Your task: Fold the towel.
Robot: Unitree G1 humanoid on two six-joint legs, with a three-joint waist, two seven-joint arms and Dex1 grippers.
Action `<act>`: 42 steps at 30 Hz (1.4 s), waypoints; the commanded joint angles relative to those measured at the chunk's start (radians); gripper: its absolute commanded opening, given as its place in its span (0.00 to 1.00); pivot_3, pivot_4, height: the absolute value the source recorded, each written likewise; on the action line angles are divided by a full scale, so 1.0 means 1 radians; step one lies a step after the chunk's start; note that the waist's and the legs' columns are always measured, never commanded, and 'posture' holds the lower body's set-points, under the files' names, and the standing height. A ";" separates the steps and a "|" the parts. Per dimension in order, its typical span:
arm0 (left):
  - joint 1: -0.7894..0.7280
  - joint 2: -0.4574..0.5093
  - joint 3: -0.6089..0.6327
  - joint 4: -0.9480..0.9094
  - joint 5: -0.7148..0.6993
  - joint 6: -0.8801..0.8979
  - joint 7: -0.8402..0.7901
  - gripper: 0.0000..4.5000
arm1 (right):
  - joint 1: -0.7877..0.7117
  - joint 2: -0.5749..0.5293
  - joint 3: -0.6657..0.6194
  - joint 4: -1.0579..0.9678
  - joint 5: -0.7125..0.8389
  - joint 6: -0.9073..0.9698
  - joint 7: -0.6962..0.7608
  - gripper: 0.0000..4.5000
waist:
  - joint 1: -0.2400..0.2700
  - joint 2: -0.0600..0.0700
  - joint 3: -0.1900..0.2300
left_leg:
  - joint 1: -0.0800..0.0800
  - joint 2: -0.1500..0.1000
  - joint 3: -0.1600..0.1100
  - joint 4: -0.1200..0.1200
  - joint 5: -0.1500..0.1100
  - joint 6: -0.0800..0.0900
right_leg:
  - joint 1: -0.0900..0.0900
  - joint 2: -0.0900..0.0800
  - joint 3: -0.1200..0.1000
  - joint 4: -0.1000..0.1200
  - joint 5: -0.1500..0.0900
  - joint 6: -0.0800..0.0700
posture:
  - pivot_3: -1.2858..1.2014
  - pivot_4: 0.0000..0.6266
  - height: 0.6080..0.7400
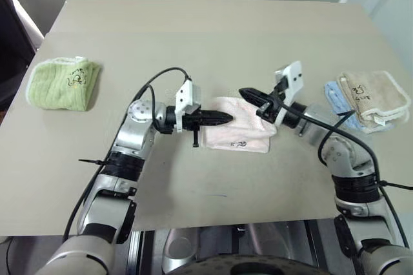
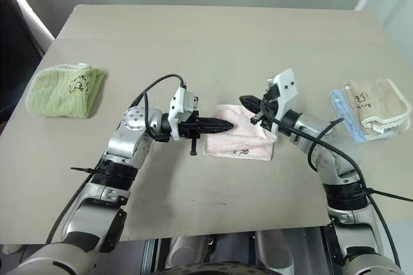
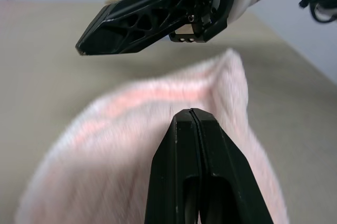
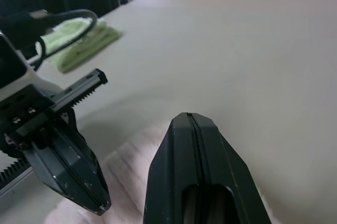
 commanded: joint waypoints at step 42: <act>-0.025 0.139 0.142 -0.115 -0.221 0.529 0.055 1.00 | 0.167 -0.210 -0.359 -0.181 0.356 0.239 0.061 1.00 | -0.012 0.004 -0.001 | 0.005 -0.001 0.001 0.000 -0.001 0.001 | 0.008 -0.001 0.000 -0.002 -0.005 -0.005 | 0.52 0.24 0.72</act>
